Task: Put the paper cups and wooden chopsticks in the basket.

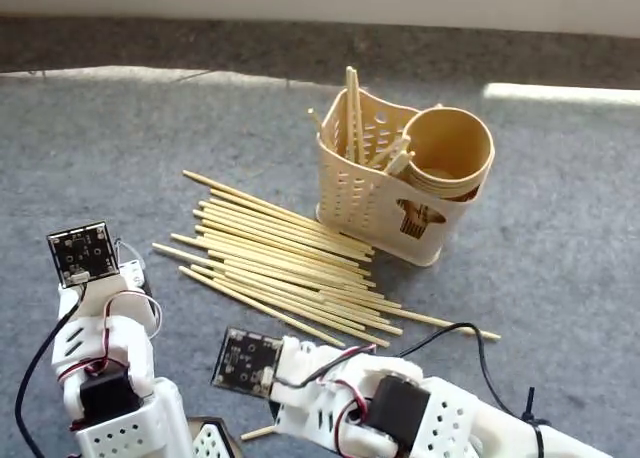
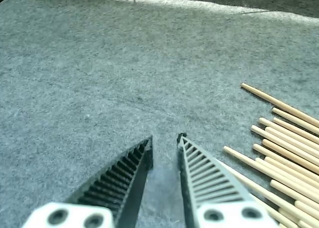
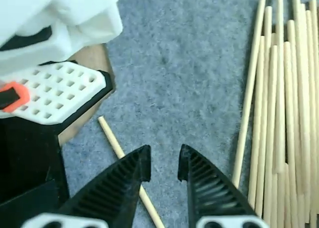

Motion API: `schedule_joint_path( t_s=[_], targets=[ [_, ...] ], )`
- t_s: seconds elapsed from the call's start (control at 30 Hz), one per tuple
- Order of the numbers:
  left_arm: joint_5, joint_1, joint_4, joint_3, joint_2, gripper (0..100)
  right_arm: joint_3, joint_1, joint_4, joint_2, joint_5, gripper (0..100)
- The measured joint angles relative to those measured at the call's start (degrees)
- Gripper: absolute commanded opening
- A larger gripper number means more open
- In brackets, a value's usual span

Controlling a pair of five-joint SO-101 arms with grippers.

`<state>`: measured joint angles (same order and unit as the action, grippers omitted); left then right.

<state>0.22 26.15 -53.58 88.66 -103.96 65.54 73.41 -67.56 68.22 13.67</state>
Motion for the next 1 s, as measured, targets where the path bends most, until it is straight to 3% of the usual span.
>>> schedule_joint_path(
  t_s=[0.13, 0.43, 0.7, 0.9, 1.0],
  targets=[
    [0.00, 0.00, 0.00, 0.00, 0.00, 10, 0.18, 3.16, -1.32, -2.29, 2.37, 10.9],
    [0.00, 0.00, 0.00, 0.00, 0.00, 10, 0.18, 6.07, -2.20, -22.42, 9.32, 10.5],
    [0.00, 0.00, 0.00, 0.00, 0.00, 10, 0.18, 6.68, -2.20, -26.46, 14.07, 10.5],
    [0.00, 0.00, 0.00, 0.00, 0.00, 10, 0.18, 2.11, -2.20, -29.36, 17.67, 10.4],
    [0.00, 0.00, 0.00, 0.00, 0.00, 10, 0.18, -0.70, -1.76, -31.65, 20.04, 5.3]
  ],
)
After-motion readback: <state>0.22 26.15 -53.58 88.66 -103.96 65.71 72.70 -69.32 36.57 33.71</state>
